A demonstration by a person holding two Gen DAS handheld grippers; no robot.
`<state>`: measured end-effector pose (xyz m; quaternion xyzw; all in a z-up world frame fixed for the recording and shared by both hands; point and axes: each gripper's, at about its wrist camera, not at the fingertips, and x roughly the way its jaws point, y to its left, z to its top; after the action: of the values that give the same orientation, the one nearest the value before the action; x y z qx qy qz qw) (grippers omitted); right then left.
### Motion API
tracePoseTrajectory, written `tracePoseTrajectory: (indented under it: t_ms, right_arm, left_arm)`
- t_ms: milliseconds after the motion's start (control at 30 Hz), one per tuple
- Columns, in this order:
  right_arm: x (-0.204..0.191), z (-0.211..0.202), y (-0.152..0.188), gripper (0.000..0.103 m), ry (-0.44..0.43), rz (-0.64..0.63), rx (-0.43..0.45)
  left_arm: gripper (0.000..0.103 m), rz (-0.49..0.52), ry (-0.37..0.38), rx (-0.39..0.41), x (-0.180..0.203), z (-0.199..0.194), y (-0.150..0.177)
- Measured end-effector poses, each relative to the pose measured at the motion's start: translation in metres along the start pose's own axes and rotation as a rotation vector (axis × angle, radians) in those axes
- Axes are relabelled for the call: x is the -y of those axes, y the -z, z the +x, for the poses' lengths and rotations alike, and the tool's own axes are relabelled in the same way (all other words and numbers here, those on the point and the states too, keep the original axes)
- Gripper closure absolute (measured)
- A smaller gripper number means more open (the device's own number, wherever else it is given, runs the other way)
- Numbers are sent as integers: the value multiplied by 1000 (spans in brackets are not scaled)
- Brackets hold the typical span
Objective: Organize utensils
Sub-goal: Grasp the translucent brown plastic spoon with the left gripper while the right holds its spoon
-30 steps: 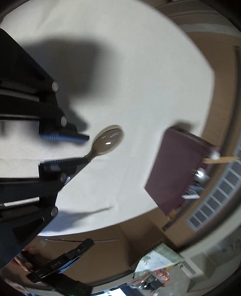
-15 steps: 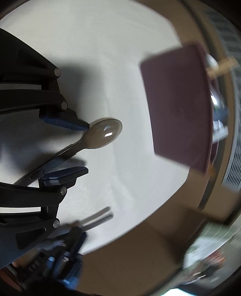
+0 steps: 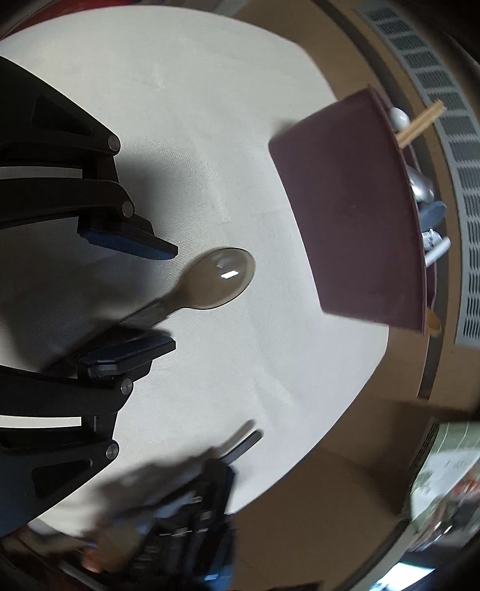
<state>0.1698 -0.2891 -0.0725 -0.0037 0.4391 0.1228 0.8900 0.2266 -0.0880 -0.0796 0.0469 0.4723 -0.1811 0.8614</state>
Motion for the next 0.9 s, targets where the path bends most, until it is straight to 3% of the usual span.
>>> tracePoseTrajectory:
  t_ms: [167,267,333,500,767,833,900]
  right_arm:
    - [-2,-6,-1,92,10,10,37]
    - [-1,-12,-2,92,41,16,70]
    - [3,-20,-4,92,39,30,102]
    - [15,-44,-7,92,-79,87,165]
    - [10,-50,-17,92,-80,123,213]
    - [8,-51,-20,92,-88,127,213]
    - [3,-54,-23,92,-82,111,221]
  left_arm:
    - [59,-118,-44,-10,7,17,-29]
    - [59,-128,-88,-14,18,22,-37]
    - [76,-128,-101,3,14,19,-34]
    - [76,-136,-36,142,11,-31,-10]
    - [80,-136,-5,245,4,-86,9]
    - [95,-135,-11,261,3,-90,9]
    - [95,-135,-9,273,1,-91,6]
